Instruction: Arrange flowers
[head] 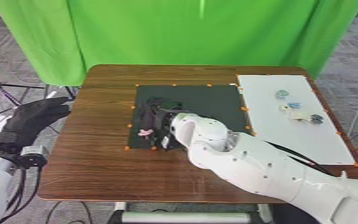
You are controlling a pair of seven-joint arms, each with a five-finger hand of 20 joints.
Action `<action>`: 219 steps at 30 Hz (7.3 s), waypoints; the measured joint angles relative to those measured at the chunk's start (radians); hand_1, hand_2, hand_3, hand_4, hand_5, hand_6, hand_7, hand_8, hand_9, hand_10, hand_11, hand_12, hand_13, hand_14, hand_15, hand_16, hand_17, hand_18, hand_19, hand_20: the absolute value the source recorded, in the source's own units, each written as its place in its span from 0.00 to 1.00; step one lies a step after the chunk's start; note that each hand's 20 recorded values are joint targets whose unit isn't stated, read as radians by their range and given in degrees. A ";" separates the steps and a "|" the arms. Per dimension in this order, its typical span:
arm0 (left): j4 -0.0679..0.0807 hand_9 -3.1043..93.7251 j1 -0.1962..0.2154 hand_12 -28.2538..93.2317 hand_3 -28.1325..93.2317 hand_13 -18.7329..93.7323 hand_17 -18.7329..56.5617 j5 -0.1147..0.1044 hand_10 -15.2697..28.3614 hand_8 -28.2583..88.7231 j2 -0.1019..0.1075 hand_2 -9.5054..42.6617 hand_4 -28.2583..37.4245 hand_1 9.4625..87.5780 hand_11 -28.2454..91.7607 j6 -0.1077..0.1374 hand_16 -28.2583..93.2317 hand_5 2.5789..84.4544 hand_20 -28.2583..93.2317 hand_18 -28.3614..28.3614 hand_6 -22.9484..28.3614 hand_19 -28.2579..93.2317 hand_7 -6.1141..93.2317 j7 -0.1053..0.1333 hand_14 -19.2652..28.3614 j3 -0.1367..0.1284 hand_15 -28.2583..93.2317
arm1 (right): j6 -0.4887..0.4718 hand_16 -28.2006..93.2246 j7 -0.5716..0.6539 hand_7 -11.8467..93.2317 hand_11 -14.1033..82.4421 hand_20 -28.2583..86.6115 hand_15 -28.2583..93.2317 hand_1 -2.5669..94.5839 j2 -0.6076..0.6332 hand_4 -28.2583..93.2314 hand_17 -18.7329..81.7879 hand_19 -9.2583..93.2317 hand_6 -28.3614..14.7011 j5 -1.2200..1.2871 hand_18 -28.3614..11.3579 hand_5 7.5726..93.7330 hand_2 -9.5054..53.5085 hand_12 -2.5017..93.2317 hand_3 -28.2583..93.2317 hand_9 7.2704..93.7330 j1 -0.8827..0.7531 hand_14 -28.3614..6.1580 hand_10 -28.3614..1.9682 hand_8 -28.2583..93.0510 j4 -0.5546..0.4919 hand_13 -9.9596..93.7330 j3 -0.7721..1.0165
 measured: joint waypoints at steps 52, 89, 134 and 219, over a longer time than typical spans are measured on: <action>-0.027 0.50 0.054 0.36 0.73 0.47 0.28 0.006 0.66 0.19 -0.086 0.10 0.17 0.23 0.43 0.020 0.27 0.54 0.38 0.78 0.53 0.32 0.20 0.000 0.79 -0.017 0.40 | 0.118 0.48 0.164 0.24 0.25 0.67 0.71 0.38 0.499 0.10 0.76 1.00 0.65 -0.100 0.36 0.53 0.00 0.25 0.75 0.62 -0.762 0.70 0.41 0.19 -0.284 0.92 1.041; -0.031 0.50 0.067 0.36 0.73 0.47 0.28 0.009 0.66 0.20 -0.098 0.10 0.17 0.23 0.42 0.001 0.27 0.54 0.38 0.78 0.53 0.32 0.19 0.001 0.79 -0.011 0.40 | 0.265 0.48 0.182 0.32 0.19 0.74 0.75 0.71 0.488 0.09 0.81 1.00 0.66 -0.167 0.40 0.82 0.00 0.39 0.67 0.83 -0.799 0.78 0.55 0.32 -0.117 0.96 0.918; -0.035 0.50 0.055 0.36 0.74 0.47 0.28 0.001 0.67 0.20 -0.057 0.10 0.16 0.22 0.42 0.030 0.27 0.54 0.38 0.77 0.54 0.32 0.19 0.025 0.79 -0.001 0.40 | 0.105 0.49 -0.012 0.31 0.18 0.77 0.76 0.72 0.084 0.09 0.82 1.00 0.67 0.135 0.40 0.89 0.00 0.39 0.67 0.88 0.089 0.79 0.55 0.29 -0.046 0.97 0.033; 0.018 0.54 -0.048 0.35 0.76 0.49 0.32 -0.118 0.68 0.19 -0.016 0.24 0.03 0.15 0.42 0.179 0.26 0.56 0.36 0.69 0.54 0.26 0.19 0.121 0.76 0.117 0.34 | 0.070 0.48 0.038 0.30 0.24 0.76 0.76 0.62 -0.156 0.10 0.79 1.00 0.74 -0.015 0.36 0.85 0.00 0.29 0.68 0.82 0.042 0.74 0.59 0.28 0.273 0.94 0.035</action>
